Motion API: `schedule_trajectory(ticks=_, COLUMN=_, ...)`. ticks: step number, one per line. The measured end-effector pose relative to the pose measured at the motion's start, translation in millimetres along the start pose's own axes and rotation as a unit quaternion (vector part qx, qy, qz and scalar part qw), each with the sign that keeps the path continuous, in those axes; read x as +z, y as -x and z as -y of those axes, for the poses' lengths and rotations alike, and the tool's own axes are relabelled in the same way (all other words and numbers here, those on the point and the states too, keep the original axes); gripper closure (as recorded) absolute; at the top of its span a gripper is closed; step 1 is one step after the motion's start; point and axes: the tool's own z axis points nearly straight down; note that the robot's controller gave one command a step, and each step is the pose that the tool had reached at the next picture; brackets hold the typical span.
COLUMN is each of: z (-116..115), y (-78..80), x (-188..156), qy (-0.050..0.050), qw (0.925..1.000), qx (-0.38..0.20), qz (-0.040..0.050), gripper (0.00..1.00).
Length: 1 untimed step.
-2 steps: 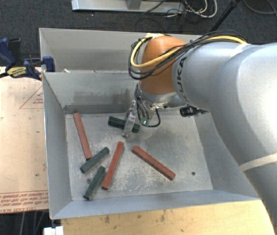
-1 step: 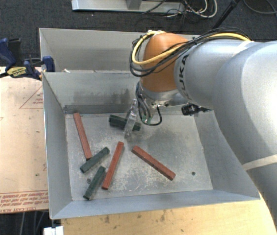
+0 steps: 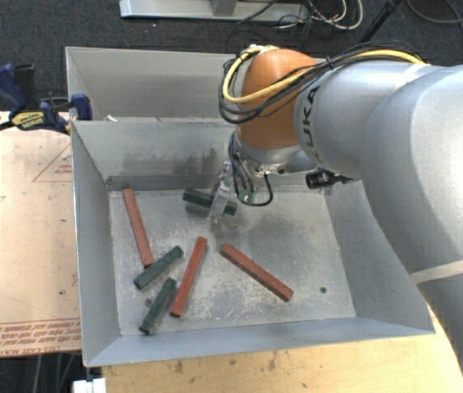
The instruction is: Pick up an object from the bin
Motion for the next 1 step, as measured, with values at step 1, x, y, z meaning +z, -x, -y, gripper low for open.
schedule_trajectory(ticks=1, z=0.6, y=-1.1, x=-14.3, qy=-0.001, qw=1.0000, qx=0.000, qz=-0.0019, gripper=1.00)
